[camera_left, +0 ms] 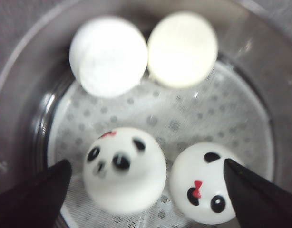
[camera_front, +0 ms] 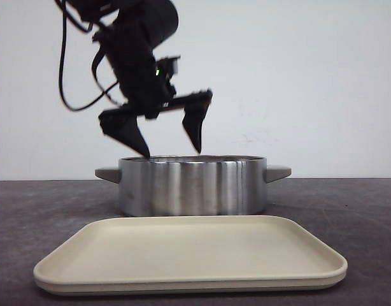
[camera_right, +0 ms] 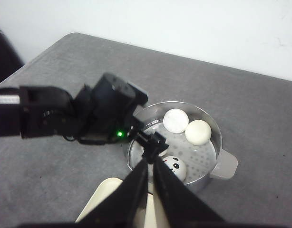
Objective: Steam buns
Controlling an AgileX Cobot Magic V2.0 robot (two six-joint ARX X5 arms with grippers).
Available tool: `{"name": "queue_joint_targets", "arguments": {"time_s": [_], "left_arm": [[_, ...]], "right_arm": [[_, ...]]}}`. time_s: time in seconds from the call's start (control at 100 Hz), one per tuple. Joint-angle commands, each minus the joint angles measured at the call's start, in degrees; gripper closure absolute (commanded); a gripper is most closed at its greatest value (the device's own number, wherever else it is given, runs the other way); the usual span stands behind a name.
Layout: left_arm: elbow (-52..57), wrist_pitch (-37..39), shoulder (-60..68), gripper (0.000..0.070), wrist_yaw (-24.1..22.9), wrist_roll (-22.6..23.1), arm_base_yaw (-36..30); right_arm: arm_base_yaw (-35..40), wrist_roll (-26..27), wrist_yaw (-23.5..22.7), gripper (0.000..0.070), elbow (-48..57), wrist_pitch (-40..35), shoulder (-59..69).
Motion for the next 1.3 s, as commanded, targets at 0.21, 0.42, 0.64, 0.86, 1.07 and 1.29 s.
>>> {"name": "queue_joint_targets", "arguments": {"time_s": [0.21, 0.42, 0.64, 0.86, 1.07, 1.29], "left_arm": [[12.59, -15.10, -4.09, 0.0323, -0.46, 0.33, -1.22], [12.28, -15.17, -18.34, 0.0588, -2.49, 3.65, -5.79], [6.67, -14.40, -34.62, 0.0700, -5.73, 6.78, -11.80], [-8.55, -12.85, -51.80, 0.0700, -6.69, 3.52, -12.72], [-20.15, -10.14, -61.22, 0.0700, -7.61, 3.34, -12.70], [-21.27, -11.98, -61.88, 0.0700, -7.72, 2.89, -12.72]], "right_arm": [[0.63, -0.44, 6.45, 0.0688, 0.61, -2.45, 0.31], [1.53, -0.46, 14.16, 0.0688, -9.49, 2.29, -4.31], [5.33, -0.77, 13.33, 0.0688, -34.23, 28.98, -15.98], [8.17, -1.95, 13.44, 0.0688, -48.19, 43.54, -20.09], [8.17, -5.68, 13.44, 0.0688, -48.26, 45.48, -18.34], [8.17, -5.70, 13.46, 0.0688, -48.26, 46.90, -18.51]]}}
